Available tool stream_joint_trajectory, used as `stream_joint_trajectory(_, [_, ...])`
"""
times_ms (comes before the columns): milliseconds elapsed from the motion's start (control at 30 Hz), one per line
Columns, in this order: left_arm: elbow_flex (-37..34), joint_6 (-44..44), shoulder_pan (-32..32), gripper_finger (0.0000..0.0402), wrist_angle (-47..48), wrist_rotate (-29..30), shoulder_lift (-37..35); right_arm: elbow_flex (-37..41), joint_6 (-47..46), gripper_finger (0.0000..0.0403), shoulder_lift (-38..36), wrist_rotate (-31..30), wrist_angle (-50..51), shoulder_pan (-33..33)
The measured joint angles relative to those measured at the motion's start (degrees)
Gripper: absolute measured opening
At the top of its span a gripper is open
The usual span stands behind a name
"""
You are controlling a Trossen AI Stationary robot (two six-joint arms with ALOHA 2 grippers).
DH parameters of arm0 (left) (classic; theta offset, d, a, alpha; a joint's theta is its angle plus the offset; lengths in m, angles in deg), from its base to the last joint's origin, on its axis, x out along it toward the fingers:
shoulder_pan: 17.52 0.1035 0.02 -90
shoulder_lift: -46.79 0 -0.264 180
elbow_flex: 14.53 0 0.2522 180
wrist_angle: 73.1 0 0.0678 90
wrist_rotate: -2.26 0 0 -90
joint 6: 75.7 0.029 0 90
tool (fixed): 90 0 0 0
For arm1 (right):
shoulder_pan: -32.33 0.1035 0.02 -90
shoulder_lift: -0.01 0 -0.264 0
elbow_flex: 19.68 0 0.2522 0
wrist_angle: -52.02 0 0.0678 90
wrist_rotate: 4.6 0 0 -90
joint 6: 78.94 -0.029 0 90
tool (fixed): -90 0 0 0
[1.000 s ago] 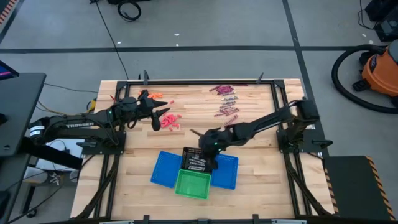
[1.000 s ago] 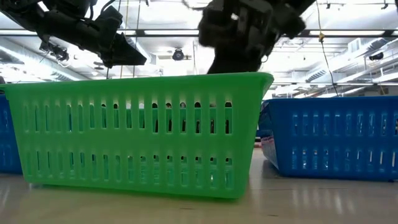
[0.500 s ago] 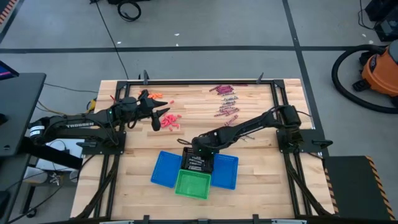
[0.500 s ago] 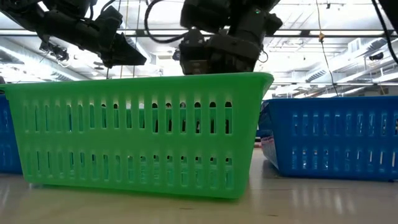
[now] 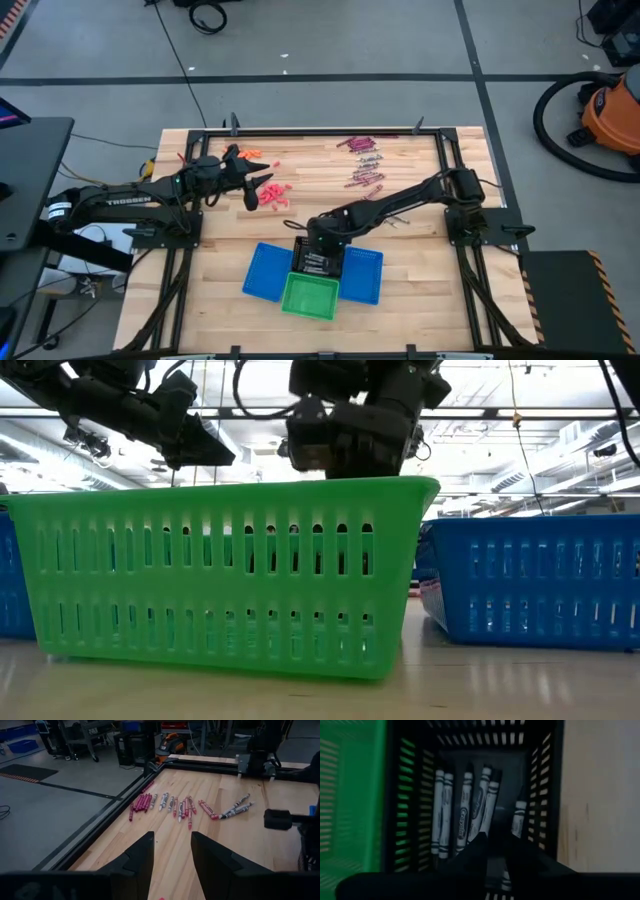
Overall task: Sort crayons
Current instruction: Put the black crayon into the black bin
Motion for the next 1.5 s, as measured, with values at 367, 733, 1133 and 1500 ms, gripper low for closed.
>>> stream_joint_trajectory(367, [0.0, -0.6, -0.1, 0.0141, 0.0, 0.0, 0.0, 0.0, -2.4, 0.0076, -8.0, -13.4, 12.2, -1.8])
stream_joint_trajectory(733, [0.0, -0.6, 0.0, 0.0141, 0.4, 0.0, 0.0, 5.3, -5.8, 0.0077, -9.6, -16.7, 27.7, -3.4])
stream_joint_trajectory(1133, [0.0, -1.0, -0.1, 0.0141, 0.5, 0.0, 0.0, 16.7, -7.4, 0.0074, -15.3, -13.2, 31.5, -8.3])
stream_joint_trajectory(1500, [0.0, -1.0, 0.0, 0.0141, 0.5, 0.0, 0.0, 30.8, -6.6, 0.0073, -21.8, -8.6, 24.2, -14.5])
